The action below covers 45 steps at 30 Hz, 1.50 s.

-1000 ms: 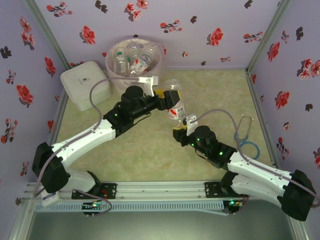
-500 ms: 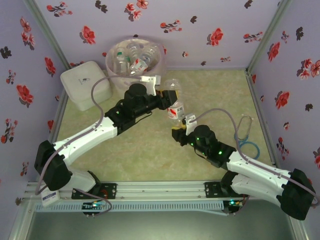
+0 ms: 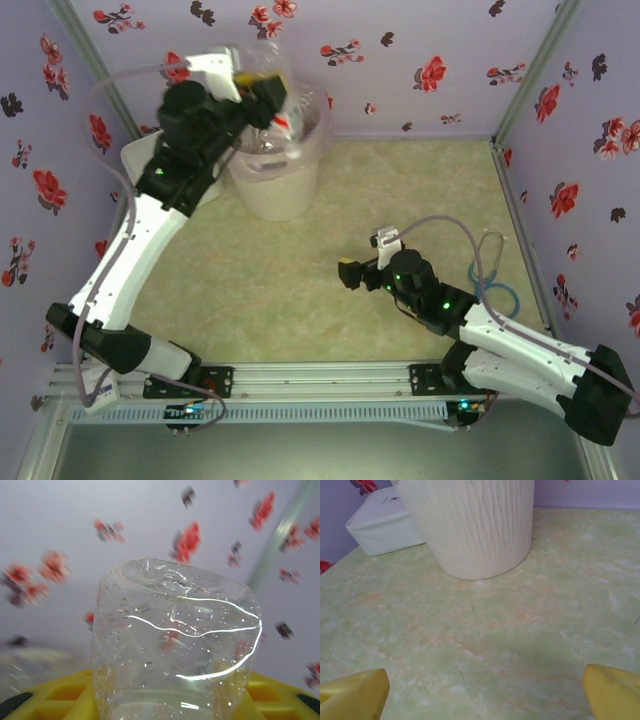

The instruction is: Put the plastic bottles in the bin

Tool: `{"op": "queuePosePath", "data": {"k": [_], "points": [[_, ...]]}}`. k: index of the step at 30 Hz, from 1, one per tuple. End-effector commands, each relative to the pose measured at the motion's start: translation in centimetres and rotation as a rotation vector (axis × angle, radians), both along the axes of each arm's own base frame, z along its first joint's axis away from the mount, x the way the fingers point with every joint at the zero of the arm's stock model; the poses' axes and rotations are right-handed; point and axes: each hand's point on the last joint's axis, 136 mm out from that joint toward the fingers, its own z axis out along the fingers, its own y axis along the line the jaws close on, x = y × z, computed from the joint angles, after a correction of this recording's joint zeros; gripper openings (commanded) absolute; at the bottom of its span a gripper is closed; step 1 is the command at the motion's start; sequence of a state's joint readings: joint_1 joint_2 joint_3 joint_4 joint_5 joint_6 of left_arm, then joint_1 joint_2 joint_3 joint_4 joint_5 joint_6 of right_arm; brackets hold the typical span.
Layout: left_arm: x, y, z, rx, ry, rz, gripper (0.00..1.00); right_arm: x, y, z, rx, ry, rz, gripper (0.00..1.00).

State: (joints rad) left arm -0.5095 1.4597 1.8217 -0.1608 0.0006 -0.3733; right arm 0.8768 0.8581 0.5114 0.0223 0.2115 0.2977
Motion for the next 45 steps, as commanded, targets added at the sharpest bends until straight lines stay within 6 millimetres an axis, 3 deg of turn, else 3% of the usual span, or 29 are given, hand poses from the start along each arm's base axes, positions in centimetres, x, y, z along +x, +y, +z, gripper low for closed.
{"op": "queuePosePath", "data": {"k": [1, 4, 7, 15, 24, 33, 38, 45], "points": [[2.7, 3.1, -0.4, 0.1, 0.004, 0.129, 0.45, 0.0, -1.2, 0.2, 0.022, 0.013, -0.055, 1.0], [5.5, 5.3, -1.3, 0.156, 0.038, 0.204, 0.45, -0.3, -1.7, 0.2, 0.018, 0.017, -0.061, 1.0], [8.3, 6.3, -3.5, 0.221, 0.105, 0.233, 0.45, -0.7, -2.3, 0.3, 0.01, 0.017, -0.062, 0.99], [13.3, 4.6, -9.7, 0.274, 0.236, 0.165, 0.44, -1.5, -3.7, 0.6, 0.016, 0.012, -0.085, 1.0], [16.5, 4.1, -17.9, 0.323, 0.486, 0.148, 0.44, -1.5, -4.0, 0.4, 0.008, 0.019, -0.092, 1.0], [17.1, 3.6, -22.5, 0.347, 0.602, 0.107, 0.43, -1.4, -3.9, -0.3, -0.013, 0.033, -0.093, 1.0], [16.9, 3.4, -22.3, 0.338, 0.594, 0.094, 0.52, -1.3, -3.7, -0.5, -0.016, 0.039, -0.092, 0.99], [15.8, 3.5, -16.6, 0.28, 0.462, 0.094, 0.77, -1.3, -3.8, -0.6, -0.02, 0.047, -0.101, 1.0]]}}
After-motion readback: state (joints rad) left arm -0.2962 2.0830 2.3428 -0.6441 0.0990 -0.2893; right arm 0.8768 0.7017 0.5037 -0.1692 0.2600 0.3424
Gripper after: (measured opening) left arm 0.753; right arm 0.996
